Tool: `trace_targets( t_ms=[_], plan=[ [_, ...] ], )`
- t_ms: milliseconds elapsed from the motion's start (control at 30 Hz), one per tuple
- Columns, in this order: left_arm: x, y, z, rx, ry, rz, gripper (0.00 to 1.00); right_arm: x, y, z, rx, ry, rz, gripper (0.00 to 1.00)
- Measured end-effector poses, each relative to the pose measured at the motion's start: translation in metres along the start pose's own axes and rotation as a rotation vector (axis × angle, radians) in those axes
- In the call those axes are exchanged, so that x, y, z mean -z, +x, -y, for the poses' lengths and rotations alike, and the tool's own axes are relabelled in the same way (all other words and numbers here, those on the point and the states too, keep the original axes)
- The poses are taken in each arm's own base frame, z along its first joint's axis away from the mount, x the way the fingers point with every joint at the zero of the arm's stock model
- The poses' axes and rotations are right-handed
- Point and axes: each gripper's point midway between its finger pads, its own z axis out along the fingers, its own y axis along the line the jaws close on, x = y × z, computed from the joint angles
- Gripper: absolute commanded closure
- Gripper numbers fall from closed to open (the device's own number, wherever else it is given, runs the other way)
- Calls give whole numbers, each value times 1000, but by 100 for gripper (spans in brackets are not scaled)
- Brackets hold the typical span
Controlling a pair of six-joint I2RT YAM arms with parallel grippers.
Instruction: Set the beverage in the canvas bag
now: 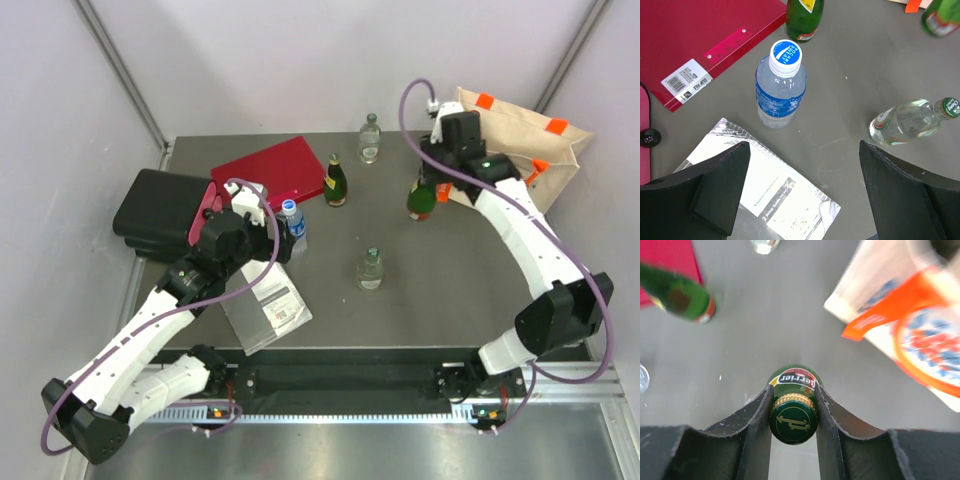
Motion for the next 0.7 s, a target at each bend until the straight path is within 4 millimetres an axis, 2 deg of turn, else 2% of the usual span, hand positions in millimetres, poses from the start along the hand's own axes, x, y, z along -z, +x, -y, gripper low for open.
trace_targets(
  t_ms=[167, 367, 500, 567, 700],
  plan=[
    [0, 0, 0, 0, 0, 0, 6, 33, -56, 32, -45, 14, 111, 100],
    [0, 0, 0, 0, 0, 0, 6, 79, -130, 55, -57, 15, 275, 100],
    [0, 0, 0, 0, 0, 0, 6, 92, -174, 72, -69, 14, 376, 100],
    [0, 0, 0, 0, 0, 0, 6, 91, -185, 85, -80, 25, 404, 100],
    [0, 0, 0, 0, 0, 0, 6, 79, -183, 118, -120, 66, 390, 100]
  ],
)
